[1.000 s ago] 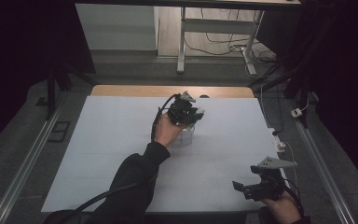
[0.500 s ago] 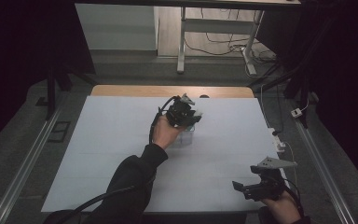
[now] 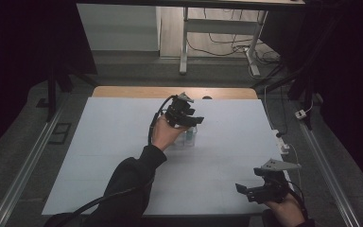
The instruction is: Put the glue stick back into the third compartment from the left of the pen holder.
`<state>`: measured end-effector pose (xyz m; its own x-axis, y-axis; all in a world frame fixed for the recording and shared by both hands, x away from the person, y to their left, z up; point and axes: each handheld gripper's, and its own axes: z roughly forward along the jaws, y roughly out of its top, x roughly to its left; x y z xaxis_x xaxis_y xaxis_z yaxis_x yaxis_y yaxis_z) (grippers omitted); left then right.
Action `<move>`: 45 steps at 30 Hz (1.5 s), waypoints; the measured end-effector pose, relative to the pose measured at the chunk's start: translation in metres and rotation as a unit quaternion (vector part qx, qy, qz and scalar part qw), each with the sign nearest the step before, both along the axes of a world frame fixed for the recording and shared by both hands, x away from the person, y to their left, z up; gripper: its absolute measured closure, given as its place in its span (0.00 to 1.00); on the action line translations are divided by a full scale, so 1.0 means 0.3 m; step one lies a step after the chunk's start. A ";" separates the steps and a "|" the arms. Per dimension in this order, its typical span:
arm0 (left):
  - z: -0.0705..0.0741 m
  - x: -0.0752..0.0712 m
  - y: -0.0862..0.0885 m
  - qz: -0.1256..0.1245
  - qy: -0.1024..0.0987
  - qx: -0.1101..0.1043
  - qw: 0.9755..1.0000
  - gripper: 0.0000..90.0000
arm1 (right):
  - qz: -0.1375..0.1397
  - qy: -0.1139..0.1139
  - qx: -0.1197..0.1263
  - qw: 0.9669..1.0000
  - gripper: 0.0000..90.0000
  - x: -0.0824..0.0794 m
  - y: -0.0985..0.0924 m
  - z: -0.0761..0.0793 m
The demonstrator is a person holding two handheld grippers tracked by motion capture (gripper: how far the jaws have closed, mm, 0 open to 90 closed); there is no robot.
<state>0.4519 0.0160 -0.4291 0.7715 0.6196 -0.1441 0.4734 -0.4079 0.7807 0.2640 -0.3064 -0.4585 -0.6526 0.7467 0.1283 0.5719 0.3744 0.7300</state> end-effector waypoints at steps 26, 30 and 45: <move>0.044 -0.074 0.082 -0.047 0.003 0.003 0.999 0.00 | -0.001 -0.001 -0.005 1.000 0.02 0.000 0.002 0.000; 0.055 -0.099 0.104 -0.049 -0.007 -0.002 0.999 0.00 | 0.001 -0.001 -0.004 1.000 0.02 0.001 0.003 -0.001; 0.044 -0.178 0.183 -0.047 0.009 -0.016 0.999 0.00 | 0.002 0.005 -0.003 1.000 0.02 0.004 0.003 -0.002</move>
